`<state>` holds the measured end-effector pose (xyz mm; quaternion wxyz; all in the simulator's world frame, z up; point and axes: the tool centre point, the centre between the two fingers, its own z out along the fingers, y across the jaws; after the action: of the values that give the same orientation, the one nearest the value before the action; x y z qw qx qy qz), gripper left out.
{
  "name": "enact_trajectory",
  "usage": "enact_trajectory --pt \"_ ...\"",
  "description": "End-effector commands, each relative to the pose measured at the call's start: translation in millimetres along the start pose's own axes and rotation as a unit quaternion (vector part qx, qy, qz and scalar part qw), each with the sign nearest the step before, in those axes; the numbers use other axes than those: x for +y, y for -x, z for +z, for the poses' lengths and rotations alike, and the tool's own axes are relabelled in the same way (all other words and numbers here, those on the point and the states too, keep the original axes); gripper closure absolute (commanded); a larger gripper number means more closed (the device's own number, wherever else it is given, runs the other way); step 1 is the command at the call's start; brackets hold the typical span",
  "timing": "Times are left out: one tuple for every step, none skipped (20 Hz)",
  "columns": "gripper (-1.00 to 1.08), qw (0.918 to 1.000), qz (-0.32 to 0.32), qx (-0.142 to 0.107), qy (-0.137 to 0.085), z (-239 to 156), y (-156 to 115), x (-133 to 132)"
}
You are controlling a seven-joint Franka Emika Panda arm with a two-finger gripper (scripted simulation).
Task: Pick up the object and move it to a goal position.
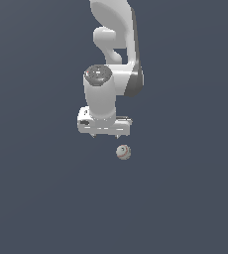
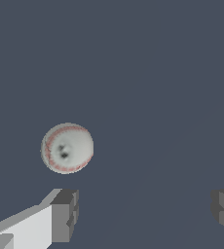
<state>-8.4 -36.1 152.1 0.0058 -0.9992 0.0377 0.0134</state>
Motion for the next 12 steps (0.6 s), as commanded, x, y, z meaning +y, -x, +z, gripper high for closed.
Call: enact_trajectory --pt "-0.92 1.0 0.0 0.0 0.0 0 0 0" --pt "-0.92 1.0 -0.001 0.0 0.0 0 0 0" --pt "-0.92 1.0 -0.003 0.001 0.0 0 0 -2" --pt "-0.92 1.0 -0.006 0.001 -0.001 0 -1 -4" --pt "-0.92 0.9999 -0.011 0.002 -0.001 0 -1 -7" --pt "-0.92 0.9999 -0.017 0.004 -0.002 0 -2 -11" --pt "-0.92 0.9997 -0.023 0.005 -0.003 -1 -3 -16" --pt "-0.92 0.9996 -0.029 0.006 -0.003 -1 -4 -19" --pt "-0.92 0.9994 -0.033 0.007 -0.004 -1 -4 -22" --pt "-0.92 0.9993 -0.036 0.008 -0.004 -1 -4 -24" --pt "-0.92 0.9992 -0.038 0.008 -0.004 -2 -4 -24" --pt "-0.92 0.9992 -0.038 0.008 -0.004 -2 -4 -24"
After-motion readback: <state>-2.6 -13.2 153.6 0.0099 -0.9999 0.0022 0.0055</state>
